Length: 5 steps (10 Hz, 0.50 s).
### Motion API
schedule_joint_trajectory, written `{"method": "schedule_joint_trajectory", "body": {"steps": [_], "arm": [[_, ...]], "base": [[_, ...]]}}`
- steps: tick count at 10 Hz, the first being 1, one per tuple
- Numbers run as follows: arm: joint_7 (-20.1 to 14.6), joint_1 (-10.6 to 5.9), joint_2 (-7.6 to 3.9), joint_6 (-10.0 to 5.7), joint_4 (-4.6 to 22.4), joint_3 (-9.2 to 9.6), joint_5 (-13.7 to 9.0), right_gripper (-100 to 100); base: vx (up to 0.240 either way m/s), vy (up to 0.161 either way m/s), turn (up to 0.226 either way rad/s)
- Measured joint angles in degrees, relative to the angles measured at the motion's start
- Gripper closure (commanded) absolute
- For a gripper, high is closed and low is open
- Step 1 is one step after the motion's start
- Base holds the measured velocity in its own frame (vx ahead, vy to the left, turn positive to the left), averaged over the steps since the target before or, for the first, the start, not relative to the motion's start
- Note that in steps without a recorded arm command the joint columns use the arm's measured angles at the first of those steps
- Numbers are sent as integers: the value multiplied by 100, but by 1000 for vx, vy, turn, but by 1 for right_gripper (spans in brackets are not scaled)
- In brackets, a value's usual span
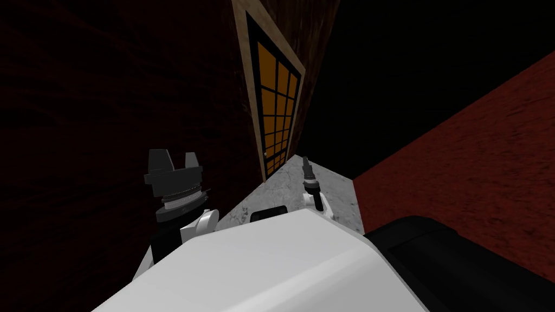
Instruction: Pull the door open
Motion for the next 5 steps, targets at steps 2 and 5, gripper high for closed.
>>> {"method": "schedule_joint_trajectory", "body": {"steps": [2, 5], "arm": [[163, -4, 5, -30, 161, 8, 147, -100], [408, -45, -6, -155, 512, -23, 350, -100]], "base": [[51, -43, 97], [54, -54, 101]]}}
